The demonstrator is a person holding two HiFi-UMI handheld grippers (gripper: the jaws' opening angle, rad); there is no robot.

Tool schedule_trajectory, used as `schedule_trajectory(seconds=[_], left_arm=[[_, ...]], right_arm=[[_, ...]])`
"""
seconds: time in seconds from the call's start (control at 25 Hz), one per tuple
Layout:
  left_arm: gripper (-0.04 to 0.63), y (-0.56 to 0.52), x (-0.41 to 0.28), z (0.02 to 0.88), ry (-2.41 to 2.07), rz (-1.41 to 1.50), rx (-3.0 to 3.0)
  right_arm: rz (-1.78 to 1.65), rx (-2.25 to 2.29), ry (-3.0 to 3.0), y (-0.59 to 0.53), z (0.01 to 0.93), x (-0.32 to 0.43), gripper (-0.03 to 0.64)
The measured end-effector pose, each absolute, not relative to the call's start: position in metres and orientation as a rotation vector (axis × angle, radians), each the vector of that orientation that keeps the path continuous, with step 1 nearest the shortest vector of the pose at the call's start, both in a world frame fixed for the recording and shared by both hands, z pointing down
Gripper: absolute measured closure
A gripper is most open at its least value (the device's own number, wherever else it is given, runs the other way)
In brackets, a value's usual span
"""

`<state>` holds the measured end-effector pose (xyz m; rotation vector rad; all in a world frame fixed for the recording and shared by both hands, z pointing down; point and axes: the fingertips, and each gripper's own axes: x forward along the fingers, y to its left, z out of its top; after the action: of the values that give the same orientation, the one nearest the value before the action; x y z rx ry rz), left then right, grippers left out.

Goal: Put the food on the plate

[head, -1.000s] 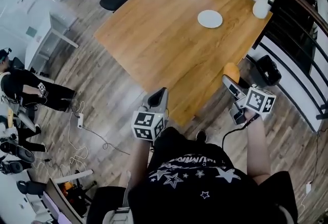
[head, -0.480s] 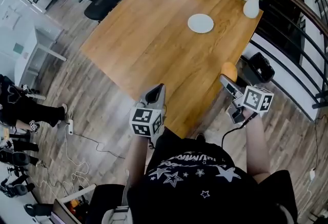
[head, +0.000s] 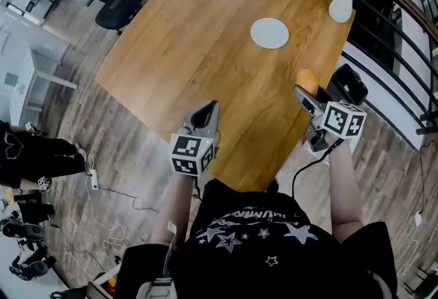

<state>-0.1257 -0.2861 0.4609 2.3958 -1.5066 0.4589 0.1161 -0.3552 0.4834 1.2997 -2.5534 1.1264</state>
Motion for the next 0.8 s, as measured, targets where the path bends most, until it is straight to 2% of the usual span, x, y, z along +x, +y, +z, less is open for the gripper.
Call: schedule_trajectory(seconds=[0.56,0.8], left_arm=[[0.594,-0.369,-0.148,0.479,-1.425,0.474,2.426],[0.594,-0.401,-0.155,0.494,-1.428,0.469,2.404]], right_arm=[[0.921,1.3,-2.41,-0.462,0.521,0.067,0.287],[0.791,1.32,-2.313,-0.509,0.542,0.069,0.287]])
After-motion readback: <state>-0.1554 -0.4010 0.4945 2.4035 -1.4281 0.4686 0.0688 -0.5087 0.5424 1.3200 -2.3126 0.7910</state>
